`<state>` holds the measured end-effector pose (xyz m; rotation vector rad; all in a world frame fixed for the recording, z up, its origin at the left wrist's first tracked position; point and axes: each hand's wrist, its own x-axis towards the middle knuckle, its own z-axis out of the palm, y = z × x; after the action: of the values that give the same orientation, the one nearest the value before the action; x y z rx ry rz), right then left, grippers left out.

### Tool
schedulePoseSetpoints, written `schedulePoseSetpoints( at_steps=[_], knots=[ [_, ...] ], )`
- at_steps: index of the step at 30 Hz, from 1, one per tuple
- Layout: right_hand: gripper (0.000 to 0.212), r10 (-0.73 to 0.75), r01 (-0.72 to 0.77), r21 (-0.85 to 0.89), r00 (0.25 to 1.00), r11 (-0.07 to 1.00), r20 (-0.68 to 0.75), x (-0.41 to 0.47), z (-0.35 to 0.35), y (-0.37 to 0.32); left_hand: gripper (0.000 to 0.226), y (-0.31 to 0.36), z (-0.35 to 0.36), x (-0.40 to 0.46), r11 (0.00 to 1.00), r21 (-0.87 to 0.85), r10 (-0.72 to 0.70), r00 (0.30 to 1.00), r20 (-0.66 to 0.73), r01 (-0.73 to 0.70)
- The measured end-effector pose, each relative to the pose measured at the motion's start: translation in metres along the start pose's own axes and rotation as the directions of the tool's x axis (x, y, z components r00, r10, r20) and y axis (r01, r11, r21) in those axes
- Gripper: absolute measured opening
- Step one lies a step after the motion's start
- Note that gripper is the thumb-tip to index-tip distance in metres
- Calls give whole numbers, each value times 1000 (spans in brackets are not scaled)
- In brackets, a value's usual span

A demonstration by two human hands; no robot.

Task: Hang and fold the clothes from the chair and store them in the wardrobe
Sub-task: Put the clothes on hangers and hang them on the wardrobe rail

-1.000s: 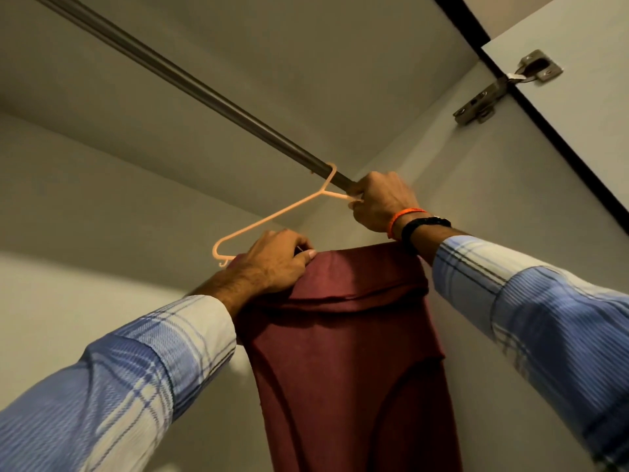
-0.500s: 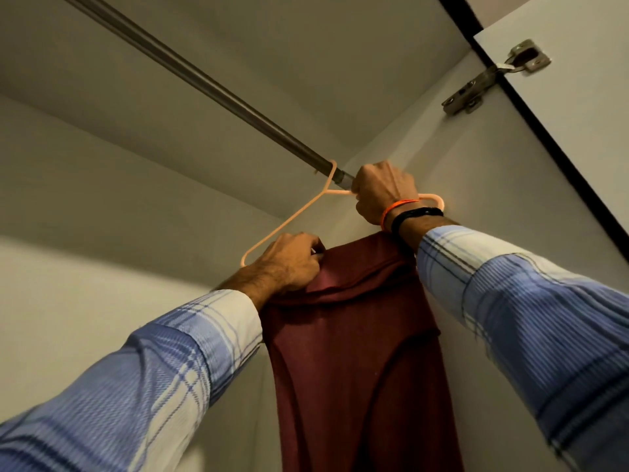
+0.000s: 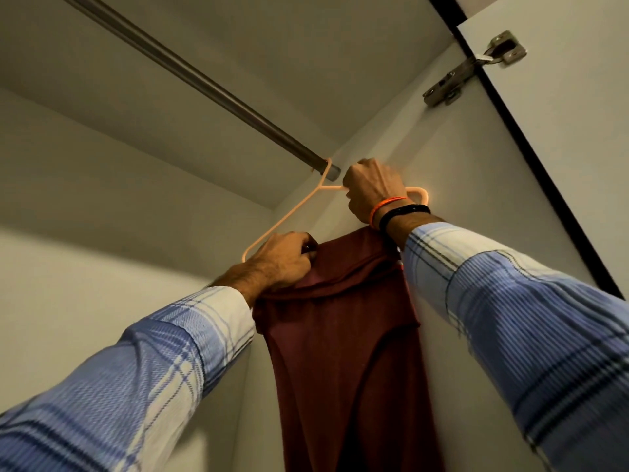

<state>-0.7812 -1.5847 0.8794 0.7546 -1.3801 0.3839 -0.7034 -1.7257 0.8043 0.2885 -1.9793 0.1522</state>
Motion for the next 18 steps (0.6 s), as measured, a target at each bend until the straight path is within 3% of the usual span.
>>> schedulePoseSetpoints(
  at_steps=[8, 13, 16, 18],
  knots=[
    [44, -19, 25, 178, 999, 984, -38, -23, -26, -10, 45, 8, -12, -28, 995, -71, -80, 991, -110, 72],
    [38, 26, -36, 318, 999, 948, 35, -52, -57, -23, 48, 17, -29, -68, 984, -134, -136, 982, -133, 118],
    [41, -1, -64, 315, 980, 947, 201, -80, -82, -31, 50, 27, -47, -96, 983, -132, -140, 983, -119, 124],
    [42, -7, -42, 333, 989, 942, 146, -94, -96, -35, 50, 36, -59, -116, 983, -135, -139, 983, -124, 122]
  ],
)
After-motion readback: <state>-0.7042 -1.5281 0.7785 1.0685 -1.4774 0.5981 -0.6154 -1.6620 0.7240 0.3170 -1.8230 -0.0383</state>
